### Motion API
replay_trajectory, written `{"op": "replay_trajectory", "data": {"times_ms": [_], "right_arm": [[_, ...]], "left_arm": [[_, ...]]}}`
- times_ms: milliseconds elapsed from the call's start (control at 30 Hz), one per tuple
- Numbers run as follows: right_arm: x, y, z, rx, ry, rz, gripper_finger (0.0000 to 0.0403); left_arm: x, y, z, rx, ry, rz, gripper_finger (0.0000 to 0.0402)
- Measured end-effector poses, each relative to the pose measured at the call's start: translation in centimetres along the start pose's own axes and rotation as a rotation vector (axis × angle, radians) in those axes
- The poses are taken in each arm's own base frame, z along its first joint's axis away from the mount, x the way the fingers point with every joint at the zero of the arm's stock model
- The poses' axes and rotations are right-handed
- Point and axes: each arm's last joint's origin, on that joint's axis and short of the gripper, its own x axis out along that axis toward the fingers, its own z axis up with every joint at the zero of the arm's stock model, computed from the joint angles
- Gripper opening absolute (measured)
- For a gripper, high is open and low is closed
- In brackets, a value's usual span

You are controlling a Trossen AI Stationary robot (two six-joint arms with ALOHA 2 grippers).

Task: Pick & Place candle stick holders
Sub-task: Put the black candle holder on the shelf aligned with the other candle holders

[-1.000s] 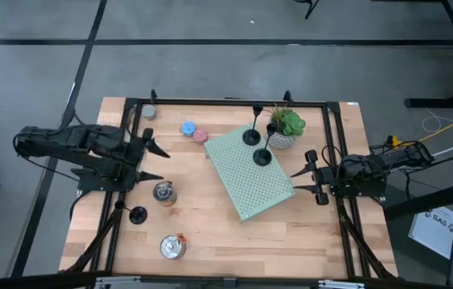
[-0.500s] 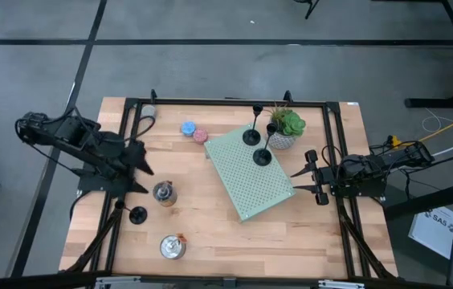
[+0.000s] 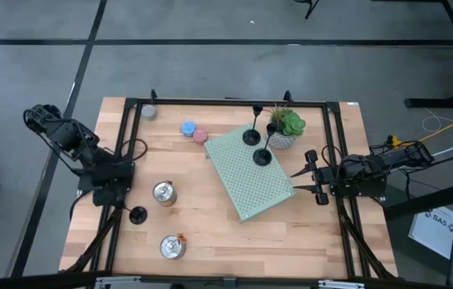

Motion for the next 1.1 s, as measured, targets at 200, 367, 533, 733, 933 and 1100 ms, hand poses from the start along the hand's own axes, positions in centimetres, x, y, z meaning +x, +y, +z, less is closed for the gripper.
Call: {"op": "replay_trajectory", "data": {"times_ms": [200,367,533,733,933,1100], "right_arm": [[0.0,0.0,0.0,0.000,0.000,0.000,0.0172],[0.0,0.0,0.0,0.000,0.000,0.000,0.0172],[0.0,0.0,0.0,0.000,0.000,0.000,0.0172],[0.0,0.0,0.0,0.000,-0.001,0.001,0.0171],[0.0,0.0,0.0,0.000,0.000,0.000,0.0171],[0.0,0.0,0.0,0.000,0.000,0.000,0.0171]], "left_arm": [[0.5,0.5,-0.8,-0.065,0.019,0.086,0.0272],[2.5,0.8,-1.1,-0.033,0.055,0.169,0.0271],[4.4,0.8,-1.6,0.016,0.077,0.173,0.0273],[5.9,0.5,-1.9,0.107,-0.002,0.147,0.0272],[6.4,0.3,-2.1,0.157,-0.085,0.164,0.0276],[6.5,0.1,-2.2,0.183,-0.136,0.165,0.0276]]}}
